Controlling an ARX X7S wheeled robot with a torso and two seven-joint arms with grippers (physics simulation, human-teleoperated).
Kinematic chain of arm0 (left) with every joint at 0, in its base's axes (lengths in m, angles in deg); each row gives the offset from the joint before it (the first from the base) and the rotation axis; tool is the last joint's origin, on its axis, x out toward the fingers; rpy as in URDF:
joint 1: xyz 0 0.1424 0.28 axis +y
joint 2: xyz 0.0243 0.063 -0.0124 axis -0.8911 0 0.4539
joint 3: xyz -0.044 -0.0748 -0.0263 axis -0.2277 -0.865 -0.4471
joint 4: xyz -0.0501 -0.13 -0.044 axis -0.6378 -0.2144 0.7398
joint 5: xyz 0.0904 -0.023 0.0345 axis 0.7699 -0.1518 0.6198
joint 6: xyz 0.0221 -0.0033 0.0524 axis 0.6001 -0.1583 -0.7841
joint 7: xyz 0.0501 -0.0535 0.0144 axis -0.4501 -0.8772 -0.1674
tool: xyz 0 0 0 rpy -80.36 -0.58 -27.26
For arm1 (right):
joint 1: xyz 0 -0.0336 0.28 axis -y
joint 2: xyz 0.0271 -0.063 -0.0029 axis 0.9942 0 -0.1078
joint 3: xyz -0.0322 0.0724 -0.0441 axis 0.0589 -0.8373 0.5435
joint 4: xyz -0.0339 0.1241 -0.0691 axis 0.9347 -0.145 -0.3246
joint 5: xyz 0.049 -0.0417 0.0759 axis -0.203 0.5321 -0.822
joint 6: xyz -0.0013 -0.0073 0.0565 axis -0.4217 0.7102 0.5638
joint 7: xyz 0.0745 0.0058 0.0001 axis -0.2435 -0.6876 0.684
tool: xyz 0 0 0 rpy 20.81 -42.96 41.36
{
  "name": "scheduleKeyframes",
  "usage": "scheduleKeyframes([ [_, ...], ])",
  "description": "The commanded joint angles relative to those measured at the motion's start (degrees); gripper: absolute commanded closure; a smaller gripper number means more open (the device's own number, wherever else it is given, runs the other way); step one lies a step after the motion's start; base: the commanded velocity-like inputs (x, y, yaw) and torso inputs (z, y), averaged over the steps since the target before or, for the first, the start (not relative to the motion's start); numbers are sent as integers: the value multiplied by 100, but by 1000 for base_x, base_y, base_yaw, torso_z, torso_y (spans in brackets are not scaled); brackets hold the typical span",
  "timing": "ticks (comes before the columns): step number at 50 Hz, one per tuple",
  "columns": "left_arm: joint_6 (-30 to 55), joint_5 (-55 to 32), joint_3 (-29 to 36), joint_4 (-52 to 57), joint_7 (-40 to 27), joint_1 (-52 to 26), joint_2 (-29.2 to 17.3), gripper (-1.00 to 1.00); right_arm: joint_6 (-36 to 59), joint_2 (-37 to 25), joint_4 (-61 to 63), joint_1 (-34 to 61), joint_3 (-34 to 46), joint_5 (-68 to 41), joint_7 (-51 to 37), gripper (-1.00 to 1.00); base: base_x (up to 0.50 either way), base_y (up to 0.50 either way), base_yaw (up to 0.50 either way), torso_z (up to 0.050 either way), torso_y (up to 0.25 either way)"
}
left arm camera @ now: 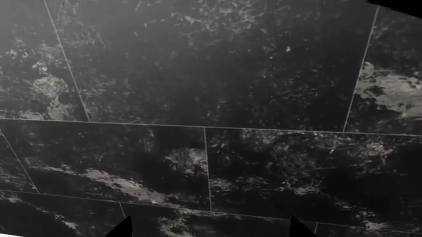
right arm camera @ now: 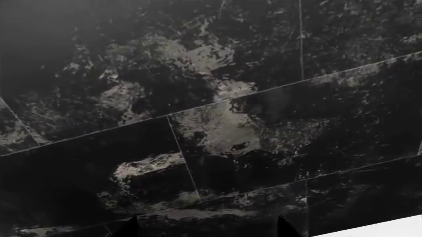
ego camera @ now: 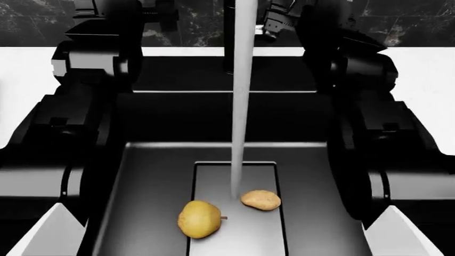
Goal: Pick up the fruits and vegetables and place them in the sink. Turn on the sink faucet to wash them. Then turn the sink off and put them in the tray.
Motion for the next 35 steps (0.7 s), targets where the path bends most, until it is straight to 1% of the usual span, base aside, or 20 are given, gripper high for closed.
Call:
scheduleKeyframes([
  [1, -72, 30, 57, 0, 17, -20, 0, -100, 7, -387, -44, 1, -257, 1423, -523, -100, 0, -4, -9, 0, 0],
  [2, -128, 33, 78, 0, 24, -23, -1, -100, 6, -384, -44, 3, -258, 1428, -514, -100, 0, -4, -9, 0, 0],
  [7, -330, 14, 147, 0, 169, -29, 3, -100, 7, -377, -44, 22, -258, 1444, -485, -100, 0, -2, -4, 13, 250],
  [25, -345, -6, 92, 0, 173, -81, 0, -100, -9, -370, -44, 162, -208, 1463, -451, -100, 0, 0, 0, 16, 250],
  [33, -400, 11, 100, 0, 161, -103, -5, -100, 46, -400, -44, 249, -66, 1518, -411, -100, 0, 0, 0, 17, 250],
  [35, -439, 11, 101, 0, 145, -106, -9, -100, 92, -403, -44, 245, 54, 1569, -381, -100, 0, 0, 0, 8, 61],
])
